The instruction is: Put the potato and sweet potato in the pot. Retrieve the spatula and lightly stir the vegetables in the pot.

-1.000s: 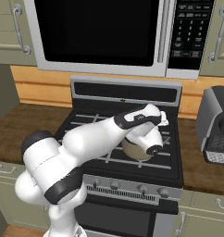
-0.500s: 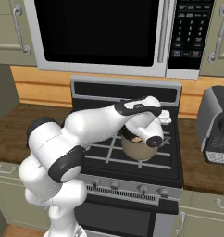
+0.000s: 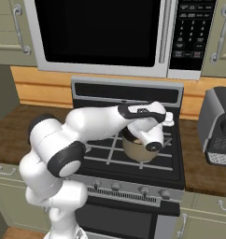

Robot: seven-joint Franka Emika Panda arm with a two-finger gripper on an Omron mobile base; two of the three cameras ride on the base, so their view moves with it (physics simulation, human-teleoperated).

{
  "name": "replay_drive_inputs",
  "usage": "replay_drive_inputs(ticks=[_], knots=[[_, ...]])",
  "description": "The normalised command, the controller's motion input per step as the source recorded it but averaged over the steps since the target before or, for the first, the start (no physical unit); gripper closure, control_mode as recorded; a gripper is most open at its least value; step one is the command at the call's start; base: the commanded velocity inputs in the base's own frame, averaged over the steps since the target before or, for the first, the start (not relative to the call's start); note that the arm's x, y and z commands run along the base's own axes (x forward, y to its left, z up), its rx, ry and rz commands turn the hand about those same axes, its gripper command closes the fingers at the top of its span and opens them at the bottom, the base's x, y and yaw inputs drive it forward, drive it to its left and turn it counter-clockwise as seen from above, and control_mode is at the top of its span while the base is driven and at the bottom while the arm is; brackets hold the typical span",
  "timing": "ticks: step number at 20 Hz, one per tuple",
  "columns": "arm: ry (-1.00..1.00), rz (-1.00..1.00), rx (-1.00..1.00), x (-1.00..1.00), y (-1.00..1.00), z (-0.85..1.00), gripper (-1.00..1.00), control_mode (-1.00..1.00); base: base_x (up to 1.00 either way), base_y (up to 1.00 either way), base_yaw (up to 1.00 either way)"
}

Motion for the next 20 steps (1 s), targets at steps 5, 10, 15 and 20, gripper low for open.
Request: replay_drive_inputs(ticks=[5,10,15,20], knots=[[0.00,-0.07,0.00,0.01,0.00,-0.30,1.00,-1.00,0.00,0.00,0.00],[0.05,-0.05,0.00,-0.01,0.01,-0.51,1.00,-1.00,0.00,0.00,0.00],[-0.01,-0.08,0.00,-0.26,0.01,0.24,1.00,-1.00,0.00,0.00,0.00],[0.03,-0.10,0.00,-0.12,0.19,0.27,1.00,-1.00,0.00,0.00,0.00]])
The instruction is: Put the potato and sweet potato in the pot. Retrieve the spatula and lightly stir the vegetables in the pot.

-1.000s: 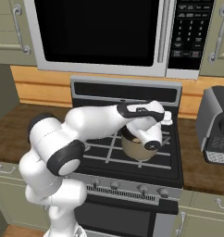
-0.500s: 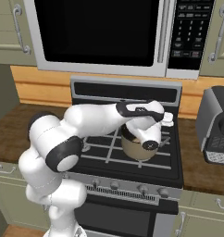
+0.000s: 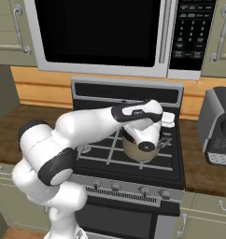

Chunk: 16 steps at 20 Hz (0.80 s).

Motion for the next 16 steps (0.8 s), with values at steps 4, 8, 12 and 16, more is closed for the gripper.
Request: replay_drive_inputs(ticks=[4,8,12,16], knots=[[0.19,-0.08,0.03,0.00,0.36,0.00,1.00,-1.00,0.00,0.00,0.00],[0.18,-0.07,0.05,-0.02,0.18,-0.01,1.00,-1.00,0.00,0.00,0.00],[0.12,-0.07,0.06,-0.10,0.02,-0.04,1.00,-1.00,0.00,0.00,0.00],[0.07,-0.08,0.06,-0.13,0.00,0.00,1.00,-1.00,0.00,0.00,0.00]])
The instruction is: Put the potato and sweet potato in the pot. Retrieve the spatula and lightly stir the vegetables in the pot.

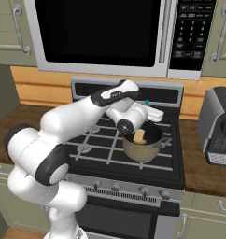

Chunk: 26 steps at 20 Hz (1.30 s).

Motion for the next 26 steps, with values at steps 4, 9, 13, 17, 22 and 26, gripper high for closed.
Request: replay_drive_inputs(ticks=[4,9,13,17,22,26], knots=[[0.05,-0.10,0.04,-0.16,0.00,0.01,1.00,-1.00,0.00,0.00,0.00],[0.00,-0.13,0.00,-0.20,0.00,0.20,1.00,-1.00,0.00,0.00,0.00],[0.02,-0.12,0.00,-0.06,0.00,-0.18,1.00,-1.00,0.00,0.00,0.00],[0.03,-0.09,0.00,0.00,0.00,-0.63,1.00,-1.00,0.00,0.00,0.00],[0.02,-0.07,0.00,0.00,0.00,-0.65,1.00,-1.00,0.00,0.00,0.00],[-0.02,-0.06,0.00,0.00,0.01,-0.47,1.00,-1.00,0.00,0.00,0.00]])
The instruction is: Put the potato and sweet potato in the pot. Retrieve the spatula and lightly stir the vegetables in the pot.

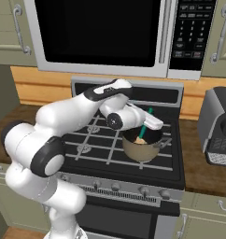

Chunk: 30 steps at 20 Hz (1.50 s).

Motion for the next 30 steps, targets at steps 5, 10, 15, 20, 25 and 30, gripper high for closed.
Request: replay_drive_inputs(ticks=[5,10,15,20,25,30], knots=[[-0.27,-0.03,-0.06,0.05,0.16,-0.11,1.00,-1.00,0.00,0.00,0.00],[-0.31,-0.02,-0.10,0.18,0.16,-0.19,1.00,-1.00,0.00,0.00,0.00],[0.01,-0.09,-0.06,-0.05,0.19,-0.45,1.00,-1.00,0.00,0.00,0.00],[0.14,-0.14,0.00,-0.05,0.25,-0.26,1.00,-1.00,0.00,0.00,0.00],[0.06,-0.07,0.00,0.02,0.14,-0.70,1.00,-1.00,0.00,0.00,0.00],[0.00,-0.01,0.00,0.26,0.02,-0.74,1.00,-1.00,0.00,0.00,0.00]])
